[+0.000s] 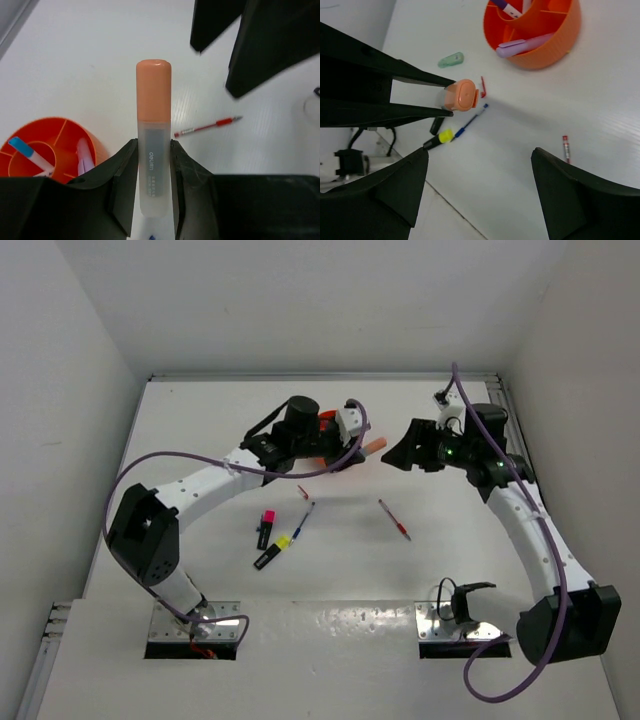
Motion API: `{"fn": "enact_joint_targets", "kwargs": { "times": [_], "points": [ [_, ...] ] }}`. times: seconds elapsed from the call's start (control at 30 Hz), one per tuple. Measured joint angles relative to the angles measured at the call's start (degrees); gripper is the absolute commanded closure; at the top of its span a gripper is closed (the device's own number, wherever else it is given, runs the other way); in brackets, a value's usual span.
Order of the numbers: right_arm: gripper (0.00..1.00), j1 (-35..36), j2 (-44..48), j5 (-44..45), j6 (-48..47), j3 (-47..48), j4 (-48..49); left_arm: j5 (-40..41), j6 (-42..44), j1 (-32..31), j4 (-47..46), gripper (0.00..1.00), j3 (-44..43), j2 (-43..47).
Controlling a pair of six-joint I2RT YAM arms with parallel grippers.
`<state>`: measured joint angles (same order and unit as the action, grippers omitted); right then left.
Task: Sort the stationery into containers
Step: Pick up the pen from the center of the board.
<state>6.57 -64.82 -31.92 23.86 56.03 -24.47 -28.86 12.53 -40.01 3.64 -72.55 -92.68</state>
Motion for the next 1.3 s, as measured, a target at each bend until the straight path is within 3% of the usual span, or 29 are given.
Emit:
{"fn": "enact_joint_targets", "kwargs": {
  "times": [0.2,0.4,0.47,0.5,0.53,0.57,0.73,0.87,0.93,0.97,1.07,1.13,1.3],
  "points": [
    [0.18,1.1,-4.8,-4.6,8.5,0.3,4.7,0.1,-10.4,0.0,-3.1,1.00,-2.5,0.1],
    [0.22,1.2,-7.4,-6.5,13.4,1.5,8.0,0.0,-14.3,0.0,-3.3,1.00,-2.6,-0.2],
    [0.34,1.2,-7.6,-7.1,14.5,2.0,9.3,-0.1,-14.9,0.0,-3.3,1.00,-2.6,-0.2],
    [0.45,1.2,-7.8,-7.4,15.4,2.2,10.1,-0.2,-15.2,0.0,-3.4,1.00,-2.6,-0.2],
    [0.45,1.2,-8.0,-7.6,15.7,2.4,10.7,-0.3,-15.5,0.0,-3.4,1.00,-2.6,-0.2],
    [0.55,1.2,-8.4,-8.1,16.6,2.4,11.7,-0.3,-15.7,0.0,-3.4,1.00,-2.6,-0.2],
    [0.65,1.2,-10.6,-9.5,19.3,2.4,14.6,-0.5,-16.3,0.0,-3.8,1.00,-2.6,-0.2],
    [0.85,1.2,-11.9,-10.4,20.4,2.4,15.6,-0.4,-16.3,0.0,-4.0,0.98,-2.6,-0.2],
    [0.93,1.2,-12.1,-10.3,20.9,2.4,15.6,-0.3,-16.3,0.0,-3.9,0.75,-2.6,-0.2],
    [1.00,1.2,-12.2,-10.5,20.8,2.5,15.7,-0.3,-16.3,0.0,-3.8,0.55,-2.6,-0.2],
    [1.00,1.2,-13.0,-10.1,19.6,4.0,14.9,0.2,-16.3,0.4,-3.2,0.27,-2.8,-0.2],
    [1.00,1.4,-13.5,-8.3,17.6,5.9,14.0,0.8,-17.2,1.7,-2.3,0.16,-2.7,-0.2],
    [1.00,2.3,-13.7,0.0,10.1,9.3,13.7,1.6,-19.9,12.4,-1.6,0.06,-0.2,1.8]
  ]
}}
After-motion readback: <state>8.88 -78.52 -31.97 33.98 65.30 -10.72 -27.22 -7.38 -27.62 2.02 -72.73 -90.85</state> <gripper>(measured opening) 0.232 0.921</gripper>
